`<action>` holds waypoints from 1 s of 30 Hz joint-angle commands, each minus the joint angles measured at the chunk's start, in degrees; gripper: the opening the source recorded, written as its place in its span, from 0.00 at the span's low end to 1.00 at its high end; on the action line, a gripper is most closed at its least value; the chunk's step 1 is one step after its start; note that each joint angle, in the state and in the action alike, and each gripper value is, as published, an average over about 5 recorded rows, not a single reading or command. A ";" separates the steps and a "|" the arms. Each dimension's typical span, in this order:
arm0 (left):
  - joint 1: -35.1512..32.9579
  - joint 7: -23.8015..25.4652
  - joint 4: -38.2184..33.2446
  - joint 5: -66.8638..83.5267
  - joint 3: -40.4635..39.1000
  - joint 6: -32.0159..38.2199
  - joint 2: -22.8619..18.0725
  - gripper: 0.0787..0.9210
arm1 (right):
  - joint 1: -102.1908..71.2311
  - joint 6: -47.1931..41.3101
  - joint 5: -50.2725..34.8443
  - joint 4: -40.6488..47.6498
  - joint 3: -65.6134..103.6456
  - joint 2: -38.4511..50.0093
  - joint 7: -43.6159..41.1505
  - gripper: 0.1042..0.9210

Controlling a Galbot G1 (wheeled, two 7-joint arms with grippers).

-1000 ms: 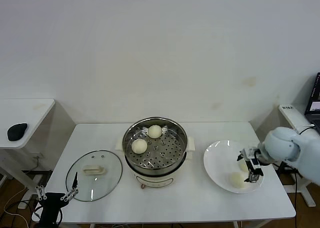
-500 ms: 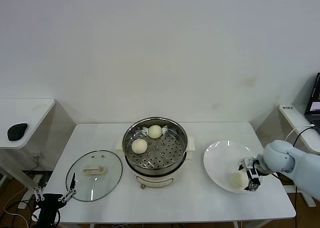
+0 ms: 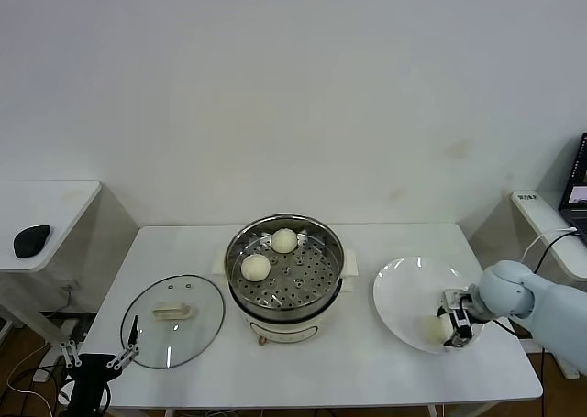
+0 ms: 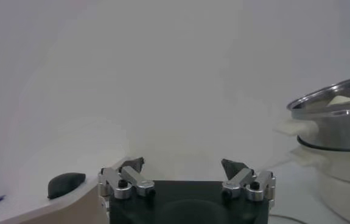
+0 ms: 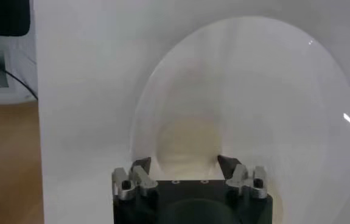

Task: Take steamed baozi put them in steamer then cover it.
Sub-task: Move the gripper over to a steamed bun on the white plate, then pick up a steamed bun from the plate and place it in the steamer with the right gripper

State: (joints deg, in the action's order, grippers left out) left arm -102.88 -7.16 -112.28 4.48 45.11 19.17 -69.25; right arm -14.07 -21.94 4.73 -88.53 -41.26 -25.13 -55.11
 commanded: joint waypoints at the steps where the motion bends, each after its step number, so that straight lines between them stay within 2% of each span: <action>1: 0.05 -0.05 0.43 -0.14 0.04 0.29 0.13 0.88 | 0.94 -0.13 -0.50 0.81 -0.17 -0.23 -0.73 0.62; 11: 0.99 0.05 0.39 -0.10 -0.37 0.22 0.43 0.88 | 16.25 -1.07 -7.26 -0.61 -4.27 0.05 -2.68 0.59; 18: 1.23 0.01 0.31 0.05 -0.45 0.24 0.92 0.88 | 37.37 -1.62 -14.98 -1.62 -15.17 -2.06 -4.11 0.59; 22: 1.27 -0.09 0.47 -0.26 -0.34 0.53 0.93 0.88 | 47.78 -1.55 -17.48 -2.38 -21.60 -5.69 -4.37 0.59; 30: 0.63 -0.20 0.31 -0.42 -0.02 0.80 0.66 0.88 | 56.33 -1.19 -22.41 -5.70 -27.41 -18.09 -1.20 0.59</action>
State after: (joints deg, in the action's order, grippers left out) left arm -101.95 -7.31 -111.81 4.26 44.85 19.84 -68.50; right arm 25.67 -23.46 -11.43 -92.16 -59.12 -32.87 -57.85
